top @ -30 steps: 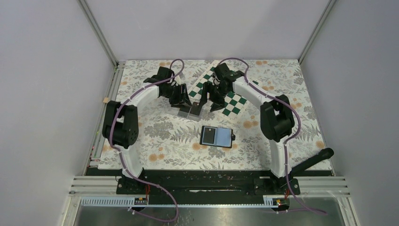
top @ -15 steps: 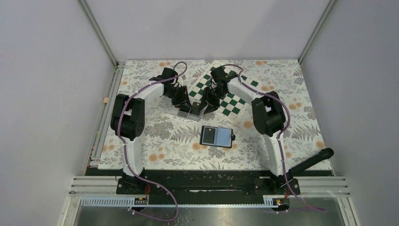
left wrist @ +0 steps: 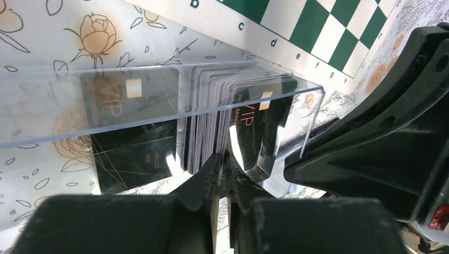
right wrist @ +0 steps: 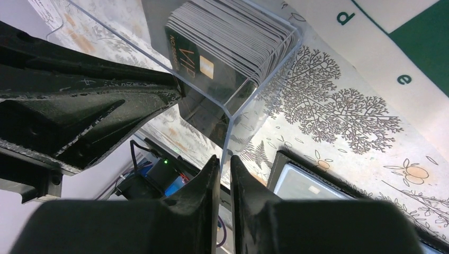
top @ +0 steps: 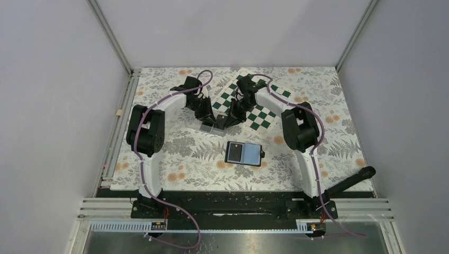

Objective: Put the credit cards into the card holder
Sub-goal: Pick up the credit card from the storage box.

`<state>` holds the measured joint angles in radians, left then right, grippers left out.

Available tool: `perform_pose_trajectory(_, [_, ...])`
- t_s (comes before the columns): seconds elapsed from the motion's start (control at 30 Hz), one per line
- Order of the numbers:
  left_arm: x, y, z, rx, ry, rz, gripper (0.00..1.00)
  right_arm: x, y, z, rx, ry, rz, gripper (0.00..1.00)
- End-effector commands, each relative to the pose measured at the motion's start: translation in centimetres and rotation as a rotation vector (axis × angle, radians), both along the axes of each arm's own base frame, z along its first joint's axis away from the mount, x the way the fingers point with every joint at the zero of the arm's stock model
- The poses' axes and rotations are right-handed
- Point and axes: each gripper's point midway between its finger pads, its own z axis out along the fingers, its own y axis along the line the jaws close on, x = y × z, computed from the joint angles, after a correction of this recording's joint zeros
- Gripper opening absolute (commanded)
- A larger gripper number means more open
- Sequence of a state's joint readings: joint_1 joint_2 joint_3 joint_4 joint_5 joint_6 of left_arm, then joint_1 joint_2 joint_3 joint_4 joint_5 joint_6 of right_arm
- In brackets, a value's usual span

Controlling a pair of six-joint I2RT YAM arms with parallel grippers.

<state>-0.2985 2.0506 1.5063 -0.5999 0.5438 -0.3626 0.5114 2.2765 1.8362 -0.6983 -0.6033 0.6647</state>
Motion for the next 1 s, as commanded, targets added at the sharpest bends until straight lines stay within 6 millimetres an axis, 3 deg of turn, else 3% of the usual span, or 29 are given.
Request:
perform_pose_trajectory(0.0, [1.4, -0.9, 1.4, -0.015, -0.072, -0.023, 0.05, 0.2, 1.3, 1.2, 0.05, -0.001, 0.014, 0.12])
perform_pose_trajectory(0.07, [1.4, -1.0, 1.8, -0.013, -0.085, -0.029, 0.0, 0.2, 1.4, 1.3, 0.054, 0.001, 0.015, 0.08])
perform_pose_trajectory(0.3, [1.0, -1.5, 2.5, 0.024, -0.116, -0.061, 0.0, 0.1, 1.4, 1.2, 0.053, 0.007, 0.015, 0.02])
perform_pose_trajectory(0.7, [0.5, -1.4, 2.0, 0.214, -0.158, -0.147, 0.03, 0.0, 1.4, 1.1, 0.058, 0.013, 0.019, 0.01])
perform_pose_trajectory(0.97, [0.2, -2.6, 2.9, 0.224, -0.191, -0.195, 0.06, 0.0, 1.4, 1.1, 0.061, 0.014, 0.02, 0.01])
